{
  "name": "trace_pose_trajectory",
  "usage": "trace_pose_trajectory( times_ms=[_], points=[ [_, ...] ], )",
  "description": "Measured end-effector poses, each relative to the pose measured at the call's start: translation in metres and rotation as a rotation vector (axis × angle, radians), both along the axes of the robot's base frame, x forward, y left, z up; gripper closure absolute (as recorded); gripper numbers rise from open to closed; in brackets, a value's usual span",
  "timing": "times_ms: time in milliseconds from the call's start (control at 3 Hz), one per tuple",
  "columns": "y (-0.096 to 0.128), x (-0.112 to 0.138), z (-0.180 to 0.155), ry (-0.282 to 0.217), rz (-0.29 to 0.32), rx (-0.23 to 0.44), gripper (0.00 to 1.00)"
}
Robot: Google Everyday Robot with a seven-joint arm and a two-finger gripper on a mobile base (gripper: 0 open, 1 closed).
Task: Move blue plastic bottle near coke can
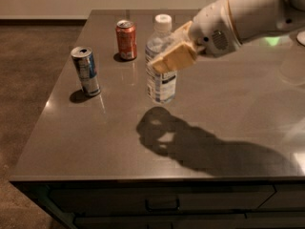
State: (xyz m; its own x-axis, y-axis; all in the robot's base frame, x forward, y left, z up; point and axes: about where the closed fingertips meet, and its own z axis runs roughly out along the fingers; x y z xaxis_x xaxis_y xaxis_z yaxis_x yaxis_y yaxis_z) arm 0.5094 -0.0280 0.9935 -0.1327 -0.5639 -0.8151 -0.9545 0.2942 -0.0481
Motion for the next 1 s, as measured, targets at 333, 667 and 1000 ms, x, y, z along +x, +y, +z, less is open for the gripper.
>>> trace_pose_trajectory(
  times_ms=[333, 667, 1000],
  points=[
    [0.002, 0.038, 0.025, -0.043, -0.058, 0.011, 1.00],
    [0.013, 0.073, 0.035, -0.060, -0.101, 0.012, 1.00],
    [0.033, 0.105, 0.029, -0.051, -0.113, -0.007, 1.00]
  ],
)
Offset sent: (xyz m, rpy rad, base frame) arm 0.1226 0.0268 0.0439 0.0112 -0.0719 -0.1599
